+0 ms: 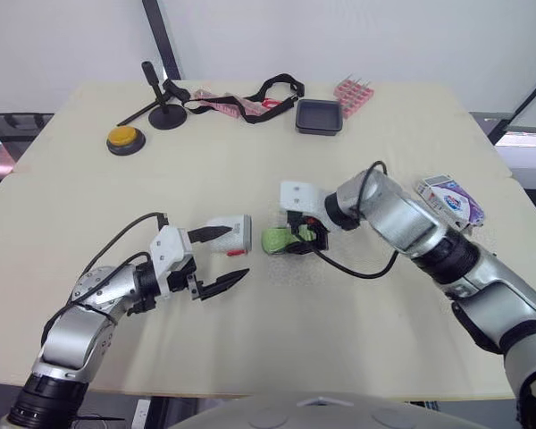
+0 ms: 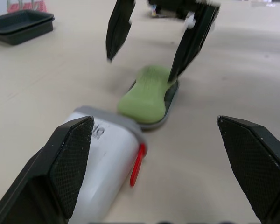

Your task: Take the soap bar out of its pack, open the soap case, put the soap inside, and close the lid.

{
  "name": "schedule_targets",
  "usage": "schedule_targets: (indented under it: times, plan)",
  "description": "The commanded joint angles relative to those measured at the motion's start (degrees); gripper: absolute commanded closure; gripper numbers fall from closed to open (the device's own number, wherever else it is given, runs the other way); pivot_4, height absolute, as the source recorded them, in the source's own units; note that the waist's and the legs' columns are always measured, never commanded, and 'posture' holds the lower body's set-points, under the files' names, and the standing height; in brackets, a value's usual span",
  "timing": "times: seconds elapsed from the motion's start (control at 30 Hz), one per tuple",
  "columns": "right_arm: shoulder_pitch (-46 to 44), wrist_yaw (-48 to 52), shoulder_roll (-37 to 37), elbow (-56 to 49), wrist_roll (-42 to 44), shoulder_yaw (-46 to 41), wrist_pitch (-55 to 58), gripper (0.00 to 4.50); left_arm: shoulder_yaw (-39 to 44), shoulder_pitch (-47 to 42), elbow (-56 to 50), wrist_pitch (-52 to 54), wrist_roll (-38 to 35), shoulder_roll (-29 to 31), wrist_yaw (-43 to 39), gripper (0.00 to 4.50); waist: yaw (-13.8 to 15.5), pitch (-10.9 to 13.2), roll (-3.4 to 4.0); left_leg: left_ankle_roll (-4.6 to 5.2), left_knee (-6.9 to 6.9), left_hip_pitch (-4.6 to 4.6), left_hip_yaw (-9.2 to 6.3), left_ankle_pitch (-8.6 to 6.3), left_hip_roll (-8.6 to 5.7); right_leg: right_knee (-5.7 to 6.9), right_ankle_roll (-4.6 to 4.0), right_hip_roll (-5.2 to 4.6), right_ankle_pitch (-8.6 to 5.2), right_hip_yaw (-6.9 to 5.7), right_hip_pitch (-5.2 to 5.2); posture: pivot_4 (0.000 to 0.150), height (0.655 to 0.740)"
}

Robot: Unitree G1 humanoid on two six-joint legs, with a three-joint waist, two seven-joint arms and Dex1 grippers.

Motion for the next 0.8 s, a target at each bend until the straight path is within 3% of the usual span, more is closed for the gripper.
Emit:
schedule_targets:
  times: [0.03,0.37,0.8]
  plan:
    - [8.1,-0.1,-1.5,-8.5,7.1,-10.9,-2.7,0.04,1.9,-2.5,3.0,-2.4,0.6,2.0,-2.5,0.00,0.3,0.0,-0.05,0.00,0.00,0.00,-0.01,0.00,0.00,0.00,0.00,0.00,0.00,-0.02,0.00,0.150,0.7400]
    - [35.0,1.1,-4.3,-16.0,12.8,-24.2,-24.2,0.04,-2.6,-18.1,19.5,-5.3,4.4,5.7,-14.0,0.00,-0.2,-0.1,-0.08,0.03,0.07,0.02,0.00,0.00,0.00,0.13,-0.02,-0.08,-0.01,0.04,0.00,0.150,0.7400]
    - [52.2,1.4,-1.9,-9.9,13.8,-27.9,-44.0,0.04,-12.5,-36.3,38.4,-11.1,13.1,4.3,-27.9,0.00,0.6,-0.2,-0.21,0.33,0.13,0.01,-0.14,-0.12,-0.05,0.07,-0.25,-0.22,-0.15,-0.02,0.00,0.150,0.7400]
